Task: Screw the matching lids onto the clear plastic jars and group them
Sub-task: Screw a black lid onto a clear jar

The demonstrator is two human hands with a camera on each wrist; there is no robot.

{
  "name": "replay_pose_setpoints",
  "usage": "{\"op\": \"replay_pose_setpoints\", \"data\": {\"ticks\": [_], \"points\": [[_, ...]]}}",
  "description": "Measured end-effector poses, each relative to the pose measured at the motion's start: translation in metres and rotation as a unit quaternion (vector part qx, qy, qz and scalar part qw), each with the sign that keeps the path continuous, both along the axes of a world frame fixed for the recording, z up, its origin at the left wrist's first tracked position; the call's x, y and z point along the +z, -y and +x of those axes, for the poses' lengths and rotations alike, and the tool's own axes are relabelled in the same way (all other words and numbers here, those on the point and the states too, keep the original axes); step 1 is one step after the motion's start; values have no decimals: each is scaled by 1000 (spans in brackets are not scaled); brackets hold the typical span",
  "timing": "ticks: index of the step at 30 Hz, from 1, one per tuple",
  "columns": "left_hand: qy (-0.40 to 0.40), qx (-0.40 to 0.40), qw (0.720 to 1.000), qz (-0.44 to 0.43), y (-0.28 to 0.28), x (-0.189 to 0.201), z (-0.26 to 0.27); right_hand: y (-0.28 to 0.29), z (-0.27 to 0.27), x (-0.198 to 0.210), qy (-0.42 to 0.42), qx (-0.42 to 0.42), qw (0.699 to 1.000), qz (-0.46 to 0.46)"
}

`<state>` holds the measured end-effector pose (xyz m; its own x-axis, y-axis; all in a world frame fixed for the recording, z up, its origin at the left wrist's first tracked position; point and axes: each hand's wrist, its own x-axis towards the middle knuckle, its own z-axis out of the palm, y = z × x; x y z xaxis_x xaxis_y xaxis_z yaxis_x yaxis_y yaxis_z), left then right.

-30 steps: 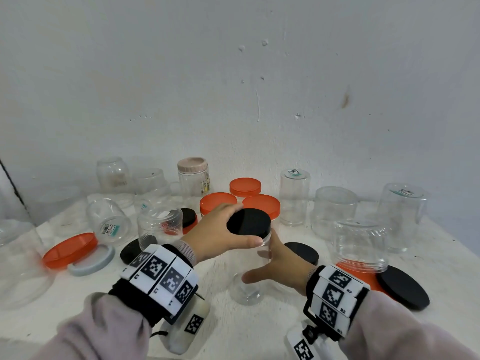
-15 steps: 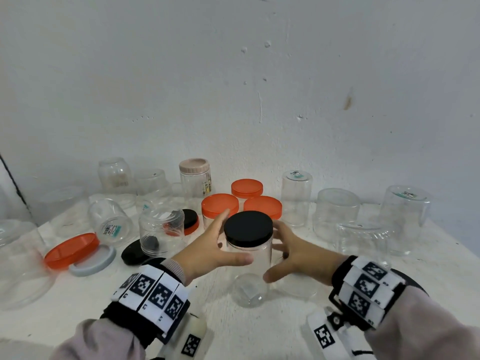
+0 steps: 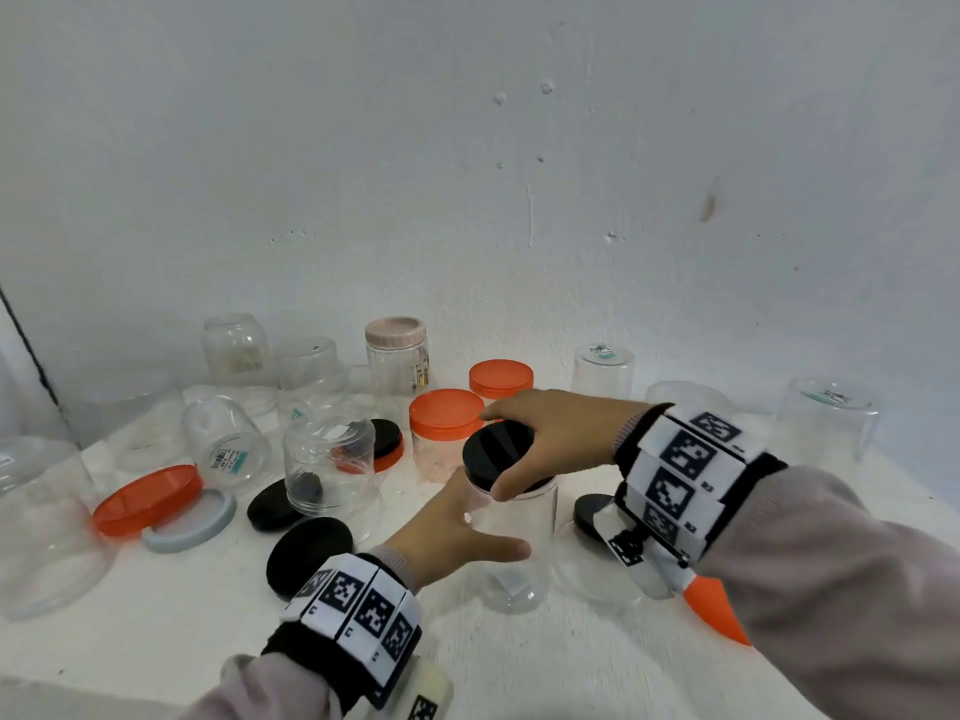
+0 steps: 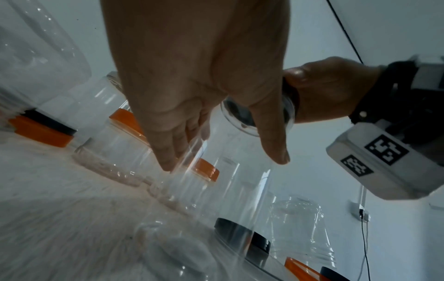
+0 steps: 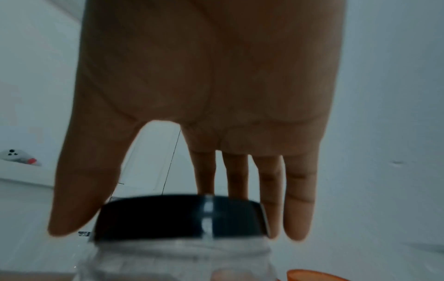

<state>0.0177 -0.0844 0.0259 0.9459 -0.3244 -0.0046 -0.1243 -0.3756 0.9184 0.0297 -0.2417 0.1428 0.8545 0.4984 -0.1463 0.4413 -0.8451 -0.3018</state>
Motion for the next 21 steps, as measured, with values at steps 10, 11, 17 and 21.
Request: {"op": "replay_pose_setpoints", "data": {"ticks": [10,11,17,21], "points": [[-19,-22,1000,-6,0,1,5,-15,9,20,-20,5,988,-152],[-21,-27,999,-10,0,0,5,-15,9,20,-20,8,987,-158],[-20,-32,999,-24,0,-3,6,-16,9,23,-18,21,986,-165],[-12,-38,999,-24,0,-4,6,-14,8,22,-1,1,991,-135]]}}
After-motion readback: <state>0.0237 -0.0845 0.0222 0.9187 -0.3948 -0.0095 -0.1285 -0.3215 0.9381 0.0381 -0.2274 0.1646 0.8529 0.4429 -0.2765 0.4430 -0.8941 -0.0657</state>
